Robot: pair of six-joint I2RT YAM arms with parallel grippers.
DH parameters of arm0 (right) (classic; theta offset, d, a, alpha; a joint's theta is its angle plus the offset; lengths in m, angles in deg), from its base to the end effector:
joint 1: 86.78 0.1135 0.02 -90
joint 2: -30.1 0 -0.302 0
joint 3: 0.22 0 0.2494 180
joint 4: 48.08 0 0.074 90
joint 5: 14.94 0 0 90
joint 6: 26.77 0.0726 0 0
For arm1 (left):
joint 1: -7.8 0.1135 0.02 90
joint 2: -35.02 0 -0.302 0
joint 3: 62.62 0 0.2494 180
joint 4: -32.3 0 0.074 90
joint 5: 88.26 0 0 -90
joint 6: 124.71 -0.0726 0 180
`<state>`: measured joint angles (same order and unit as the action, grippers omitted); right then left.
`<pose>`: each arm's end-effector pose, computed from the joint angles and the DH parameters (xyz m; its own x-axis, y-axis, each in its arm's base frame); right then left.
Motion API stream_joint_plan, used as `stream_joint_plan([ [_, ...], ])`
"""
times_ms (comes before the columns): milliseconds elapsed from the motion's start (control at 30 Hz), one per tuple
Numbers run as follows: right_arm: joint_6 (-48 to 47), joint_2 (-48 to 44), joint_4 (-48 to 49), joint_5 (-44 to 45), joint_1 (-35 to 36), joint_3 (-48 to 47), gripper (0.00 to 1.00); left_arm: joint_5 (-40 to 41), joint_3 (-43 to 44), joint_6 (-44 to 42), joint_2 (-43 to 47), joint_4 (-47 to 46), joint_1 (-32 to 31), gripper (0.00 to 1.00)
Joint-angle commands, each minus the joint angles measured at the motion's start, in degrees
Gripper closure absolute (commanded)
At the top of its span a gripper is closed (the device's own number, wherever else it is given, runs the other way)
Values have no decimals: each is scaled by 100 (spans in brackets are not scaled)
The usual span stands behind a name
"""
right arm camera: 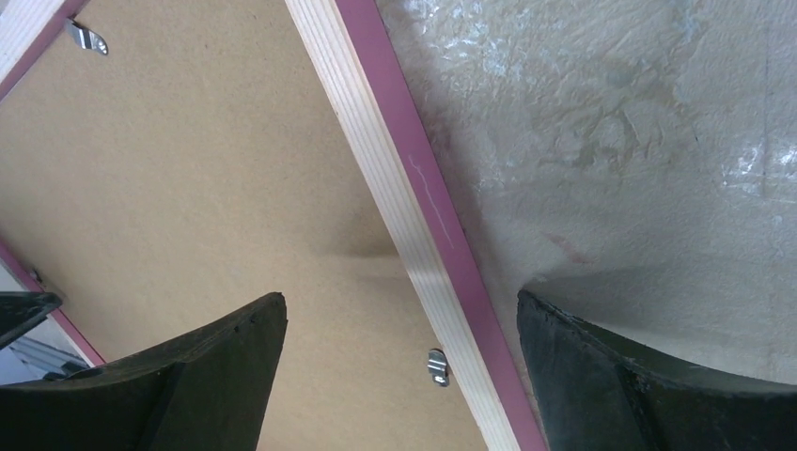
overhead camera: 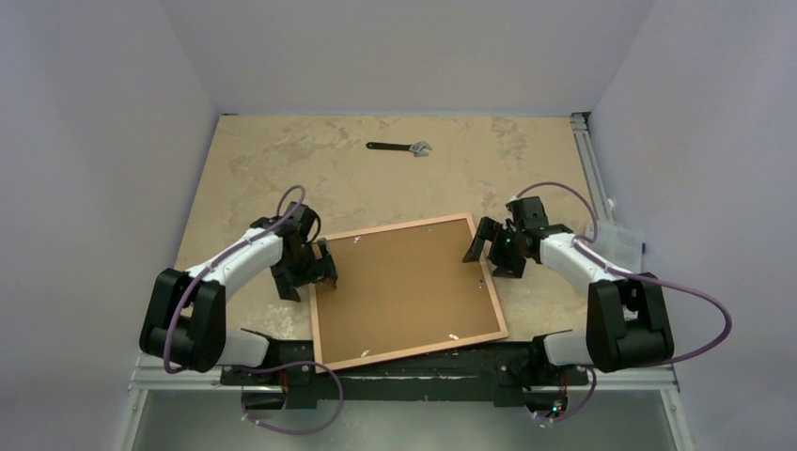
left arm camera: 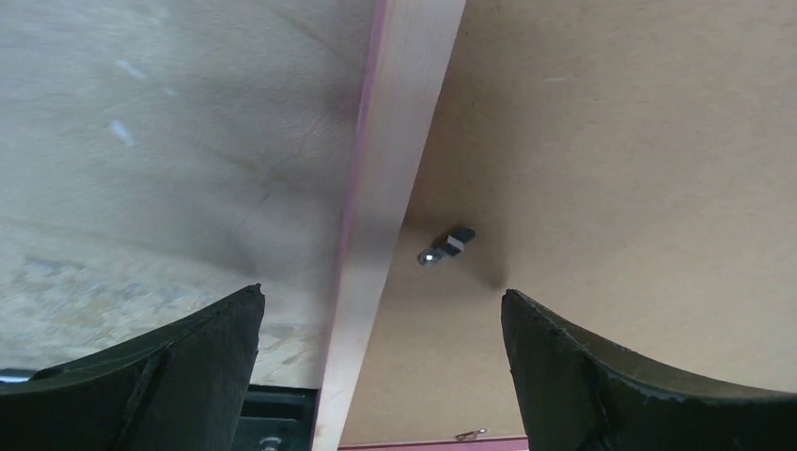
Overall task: Put the photo into the frame
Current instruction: Adjust the photo frame at the center of the board, then install the photo frame at the center of the board.
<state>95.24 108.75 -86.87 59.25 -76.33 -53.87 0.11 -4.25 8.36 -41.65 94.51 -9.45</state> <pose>0.2424 0.0648 0.1751 -0.9034 0.3520 -0.2449 0.2194 0.8701 0.4414 0.2012 -0.0646 0.1845 -0.8936 -0.4373 -0.1013 -0.4234 0.8961 -0.1331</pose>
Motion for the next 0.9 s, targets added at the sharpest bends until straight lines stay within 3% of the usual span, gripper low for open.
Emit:
stream_joint_plan([
  [0,-135,-26,-352,54,5,405,9,-692,-180,193,-351,-917,16,8],
  [133,-160,-83,-376,-45,9,459,9,-1042,99,209,-638,-1481,-123,9],
  [467,-220,-311,-477,-130,9,537,11,-594,2173,-2,-2144,-760,-895,9],
  [733,-264,-205,-551,45,7,295,10,677,1633,81,-1599,-625,-888,6],
  [867,-261,-126,-540,65,8,241,10,690,1455,-36,-1617,-763,-721,6],
])
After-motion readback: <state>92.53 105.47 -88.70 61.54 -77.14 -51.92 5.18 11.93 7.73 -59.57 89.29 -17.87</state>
